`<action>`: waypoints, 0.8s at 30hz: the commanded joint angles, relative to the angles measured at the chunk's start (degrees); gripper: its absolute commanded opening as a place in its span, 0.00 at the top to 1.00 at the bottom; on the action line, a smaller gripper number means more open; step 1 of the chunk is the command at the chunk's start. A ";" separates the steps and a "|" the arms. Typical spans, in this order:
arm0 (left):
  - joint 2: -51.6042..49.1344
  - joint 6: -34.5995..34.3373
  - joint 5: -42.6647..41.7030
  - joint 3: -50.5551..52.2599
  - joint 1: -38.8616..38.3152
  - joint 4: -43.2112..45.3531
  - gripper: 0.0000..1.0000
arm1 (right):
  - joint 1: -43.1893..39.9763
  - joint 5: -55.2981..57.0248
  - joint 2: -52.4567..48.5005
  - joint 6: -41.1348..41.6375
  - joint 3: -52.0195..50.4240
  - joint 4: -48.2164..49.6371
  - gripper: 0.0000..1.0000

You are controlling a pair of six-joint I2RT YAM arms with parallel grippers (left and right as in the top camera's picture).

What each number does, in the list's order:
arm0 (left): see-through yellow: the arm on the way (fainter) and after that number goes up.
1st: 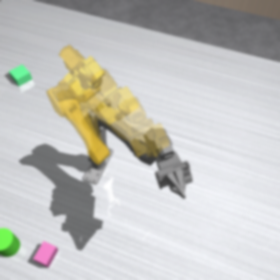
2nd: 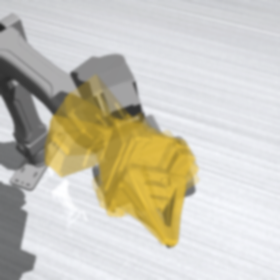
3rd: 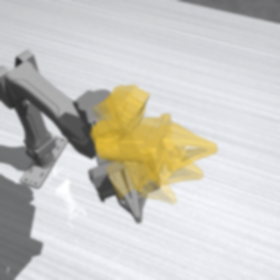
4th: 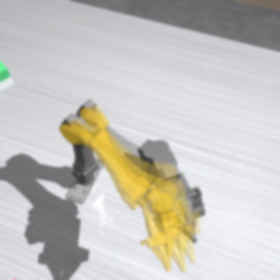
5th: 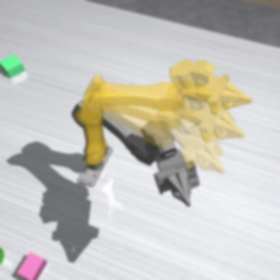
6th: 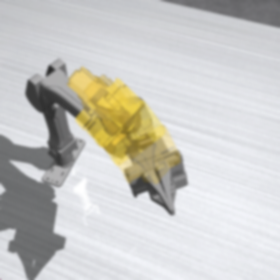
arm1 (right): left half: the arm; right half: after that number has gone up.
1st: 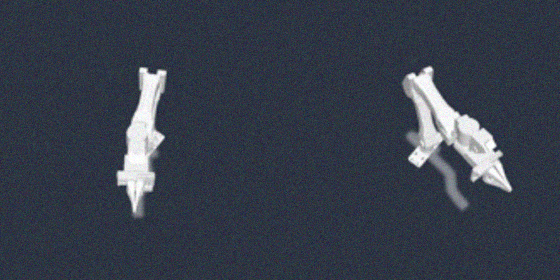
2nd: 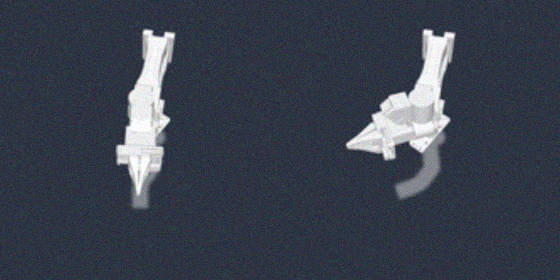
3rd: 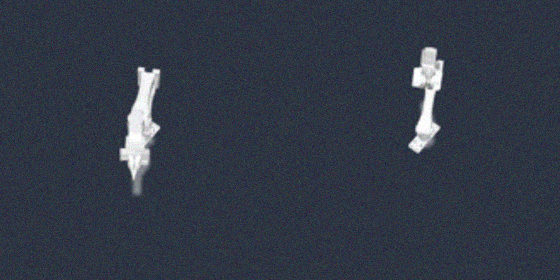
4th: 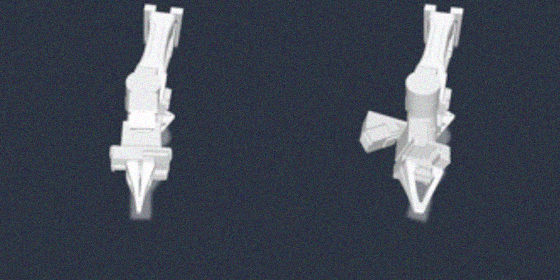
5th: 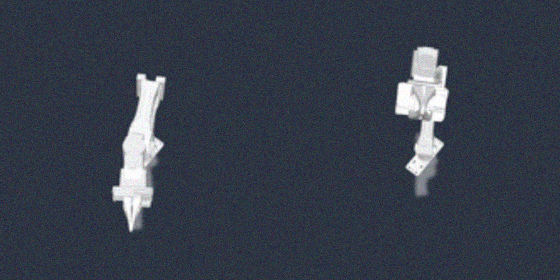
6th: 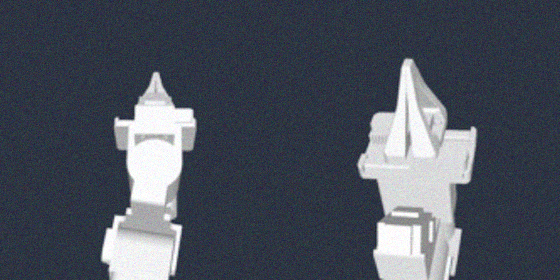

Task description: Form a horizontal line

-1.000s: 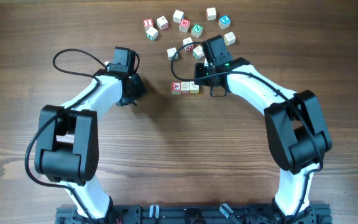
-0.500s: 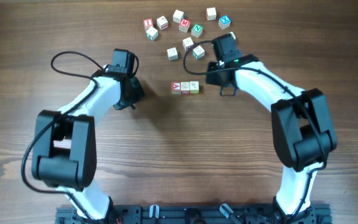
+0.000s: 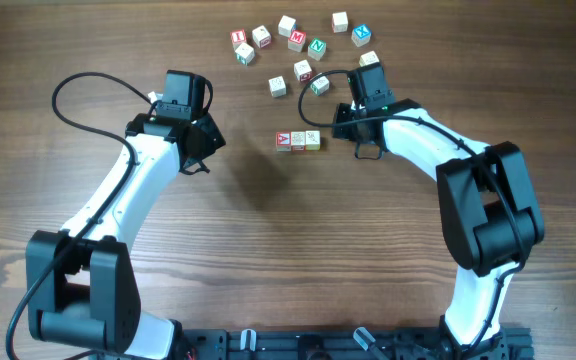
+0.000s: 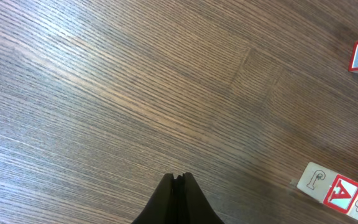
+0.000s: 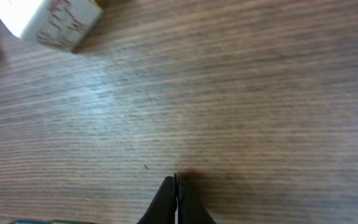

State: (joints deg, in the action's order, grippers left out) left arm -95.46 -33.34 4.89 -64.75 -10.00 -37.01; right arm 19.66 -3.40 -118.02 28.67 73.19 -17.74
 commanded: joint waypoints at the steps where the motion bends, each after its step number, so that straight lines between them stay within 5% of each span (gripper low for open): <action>1: 1.33 -0.61 1.03 0.24 0.17 -0.13 0.96 | 0.15 -3.78 -1.05 0.35 -2.62 -0.11 0.95; 24: 1.33 -0.57 6.36 0.24 0.17 -2.43 0.96 | 0.74 -7.85 -1.05 15.30 -14.97 10.84 0.96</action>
State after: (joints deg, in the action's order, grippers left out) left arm -95.46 -33.34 9.67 -64.75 -10.00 -39.83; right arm 19.62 -10.11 -114.83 41.60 63.53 -6.20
